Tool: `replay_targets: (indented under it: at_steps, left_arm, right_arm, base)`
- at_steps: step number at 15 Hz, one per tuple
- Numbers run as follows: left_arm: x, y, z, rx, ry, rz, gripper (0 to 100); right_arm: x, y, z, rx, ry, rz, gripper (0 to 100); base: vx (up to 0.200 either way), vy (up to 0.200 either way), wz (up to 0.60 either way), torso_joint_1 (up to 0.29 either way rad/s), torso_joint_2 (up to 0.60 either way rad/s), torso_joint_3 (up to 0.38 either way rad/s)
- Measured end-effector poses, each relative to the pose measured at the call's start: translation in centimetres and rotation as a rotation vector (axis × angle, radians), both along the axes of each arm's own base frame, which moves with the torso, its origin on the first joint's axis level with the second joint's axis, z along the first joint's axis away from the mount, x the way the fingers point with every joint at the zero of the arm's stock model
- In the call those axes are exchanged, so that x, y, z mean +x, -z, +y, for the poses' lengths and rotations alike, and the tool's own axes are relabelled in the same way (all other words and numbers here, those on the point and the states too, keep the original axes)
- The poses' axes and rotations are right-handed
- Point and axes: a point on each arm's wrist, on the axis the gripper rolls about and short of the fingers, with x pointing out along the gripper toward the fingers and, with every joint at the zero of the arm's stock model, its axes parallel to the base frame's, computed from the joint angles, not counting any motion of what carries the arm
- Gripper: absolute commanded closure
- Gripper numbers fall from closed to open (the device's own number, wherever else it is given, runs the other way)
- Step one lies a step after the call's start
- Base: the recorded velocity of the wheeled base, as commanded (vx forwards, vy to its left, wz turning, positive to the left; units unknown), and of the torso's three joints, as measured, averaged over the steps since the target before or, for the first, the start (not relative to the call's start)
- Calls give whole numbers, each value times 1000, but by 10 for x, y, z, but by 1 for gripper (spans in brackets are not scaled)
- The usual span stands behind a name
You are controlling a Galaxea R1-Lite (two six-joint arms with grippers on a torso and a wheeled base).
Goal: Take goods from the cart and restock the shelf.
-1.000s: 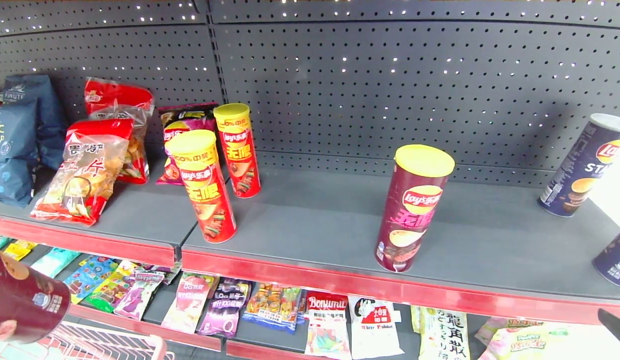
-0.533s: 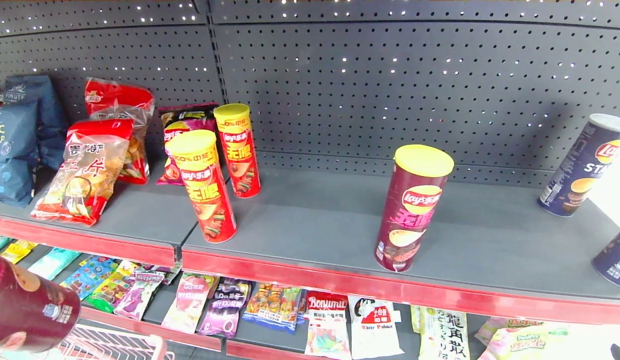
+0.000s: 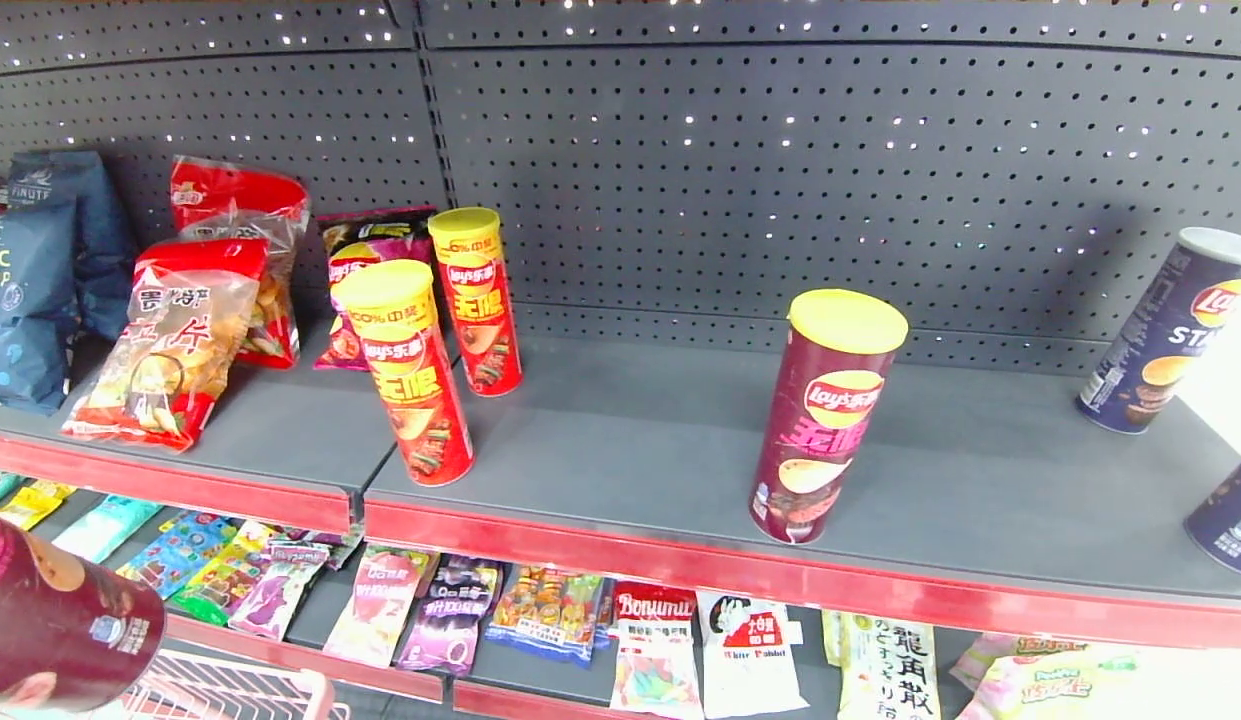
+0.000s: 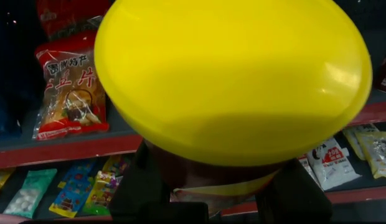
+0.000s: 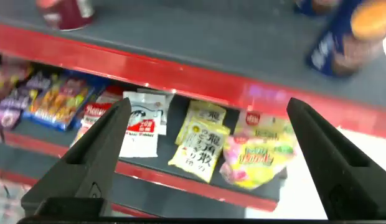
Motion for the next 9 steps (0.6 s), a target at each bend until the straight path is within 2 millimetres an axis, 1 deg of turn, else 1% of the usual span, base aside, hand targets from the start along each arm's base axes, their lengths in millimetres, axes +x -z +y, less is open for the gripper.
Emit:
replay_targets:
  at_steps: [1,2,4,9]
  left_arm:
    - [-2,2,0,-1,17,14,100]
    - [-5,6,-1,-2,25,39,100]
    - [-11,11,-1,-3,19,49,100]
    - [-25,18,-1,-5,7,11,100]
  right_arm:
    - [0,2,0,33,2,-38,0]
    - [0,8,0,52,-6,-33,0]
    - [0,14,1,52,-29,-25,0]
    - [-1,15,1,57,-29,-30,0]
  base:
    - [0,0,0,0,0,0]
    - [0,0,0,0,0,0]
    - [0,0,0,0,0,0]
    - [0,0,0,0,0,0]
